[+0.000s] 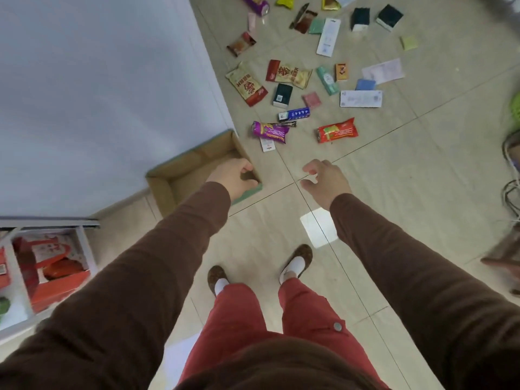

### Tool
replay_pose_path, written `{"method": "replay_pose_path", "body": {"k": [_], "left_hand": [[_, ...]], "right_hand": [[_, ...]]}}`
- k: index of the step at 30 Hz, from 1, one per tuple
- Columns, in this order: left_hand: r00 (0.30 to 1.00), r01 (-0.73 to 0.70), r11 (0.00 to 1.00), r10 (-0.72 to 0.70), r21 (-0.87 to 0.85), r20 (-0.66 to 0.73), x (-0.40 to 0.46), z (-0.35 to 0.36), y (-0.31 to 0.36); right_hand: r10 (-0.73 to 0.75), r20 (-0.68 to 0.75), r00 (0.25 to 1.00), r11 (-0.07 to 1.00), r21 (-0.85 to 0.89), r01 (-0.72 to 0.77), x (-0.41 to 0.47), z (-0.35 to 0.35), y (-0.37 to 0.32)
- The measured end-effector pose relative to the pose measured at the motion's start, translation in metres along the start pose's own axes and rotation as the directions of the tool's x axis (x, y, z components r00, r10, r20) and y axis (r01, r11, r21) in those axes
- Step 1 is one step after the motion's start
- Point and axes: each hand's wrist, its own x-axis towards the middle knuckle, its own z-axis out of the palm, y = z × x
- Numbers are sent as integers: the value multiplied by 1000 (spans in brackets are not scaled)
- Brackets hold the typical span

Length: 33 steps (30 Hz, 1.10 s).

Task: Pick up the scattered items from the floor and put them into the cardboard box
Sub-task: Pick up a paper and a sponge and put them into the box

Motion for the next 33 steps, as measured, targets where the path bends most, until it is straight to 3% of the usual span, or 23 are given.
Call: {"method": "replay_pose_path", "body": {"k": [25,33], "left_hand": [[980,-42,993,19,111,200,315,63,362],[990,20,996,-32,90,134,410,87,501]], "right_hand": [[160,16,987,987,-2,-160,238,-277,270],[119,36,992,993,-25,-119,336,-403,374]]}}
